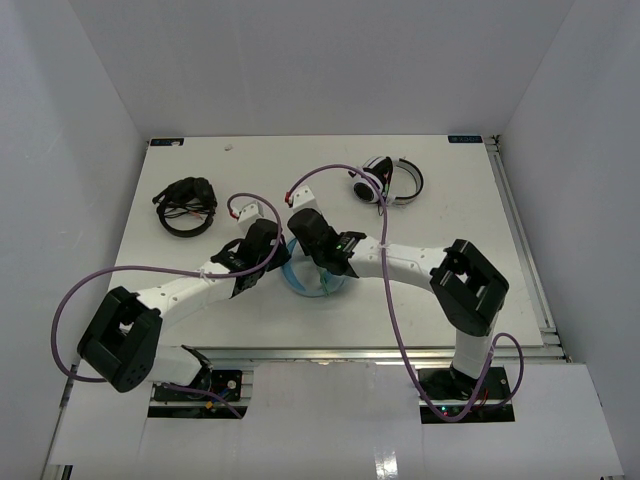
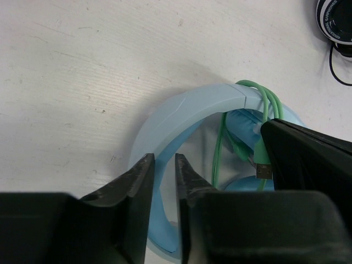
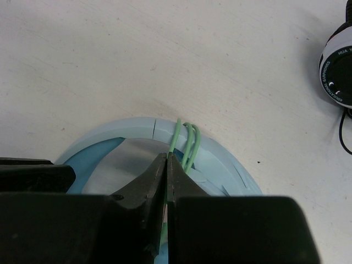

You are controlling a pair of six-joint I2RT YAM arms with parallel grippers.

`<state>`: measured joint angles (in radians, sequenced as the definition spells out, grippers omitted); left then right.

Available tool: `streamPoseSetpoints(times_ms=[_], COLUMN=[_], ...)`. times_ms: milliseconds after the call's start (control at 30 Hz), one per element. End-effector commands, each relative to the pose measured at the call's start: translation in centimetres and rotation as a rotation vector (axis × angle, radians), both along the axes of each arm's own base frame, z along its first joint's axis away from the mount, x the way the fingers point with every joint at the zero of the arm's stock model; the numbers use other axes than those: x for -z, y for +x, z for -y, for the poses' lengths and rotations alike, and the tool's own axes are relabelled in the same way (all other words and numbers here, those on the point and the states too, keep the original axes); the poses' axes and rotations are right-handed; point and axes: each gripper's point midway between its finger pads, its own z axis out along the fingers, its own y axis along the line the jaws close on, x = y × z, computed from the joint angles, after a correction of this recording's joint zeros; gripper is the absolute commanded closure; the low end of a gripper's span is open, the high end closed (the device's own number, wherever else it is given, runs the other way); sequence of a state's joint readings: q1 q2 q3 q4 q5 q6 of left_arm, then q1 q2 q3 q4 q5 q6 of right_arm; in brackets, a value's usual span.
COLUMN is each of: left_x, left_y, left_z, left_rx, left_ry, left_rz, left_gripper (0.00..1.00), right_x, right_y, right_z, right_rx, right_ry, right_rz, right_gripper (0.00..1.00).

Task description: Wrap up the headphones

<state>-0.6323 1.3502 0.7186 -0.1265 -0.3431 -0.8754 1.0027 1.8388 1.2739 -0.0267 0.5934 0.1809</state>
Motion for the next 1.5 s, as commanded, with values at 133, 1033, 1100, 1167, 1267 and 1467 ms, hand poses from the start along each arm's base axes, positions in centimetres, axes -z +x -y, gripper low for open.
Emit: streamPoseSetpoints(times_ms=[133,1033,1100,1167,1267,1467], left_x=[-1.4,-1.2,-1.3,-1.4,-1.7,-3.3], left_y=[1.1,1.2,1.1,1.1,1.1,1.4], left_z=[0.9,0.7,0.7,0.7,0.5,0.1], left_rx=[0.015,0.008,0.008,0.006,0.000,-0.027], left_ry=[-0.018,-0.010,-0.012,-0.012,-0.015,-0.006], left_rz=[0.046,0.041,0.043,0.045,0.052,0.066], left_gripper=[0.63,0.63,0.63,0.63,0.63,0.61], right_x=[-3.0,-3.0,-3.4,-3.9,-5.0,-7.7], right_y=[0.8,0.9,0.9,0.8,0.6,0.1], right_z=[0.7,2.7,3.0,3.3,3.5,4.4], right_rx=[0.021,-0.002,0.009,0.021,0.026,0.049], right_ry=[-0.003,-0.075,-0.067,-0.050,-0.015,0.044], right_rz=[0.068,0.159,0.170,0.181,0.198,0.227], right_gripper=[0.92,0.92,0.92,0.92,0.92,0.92])
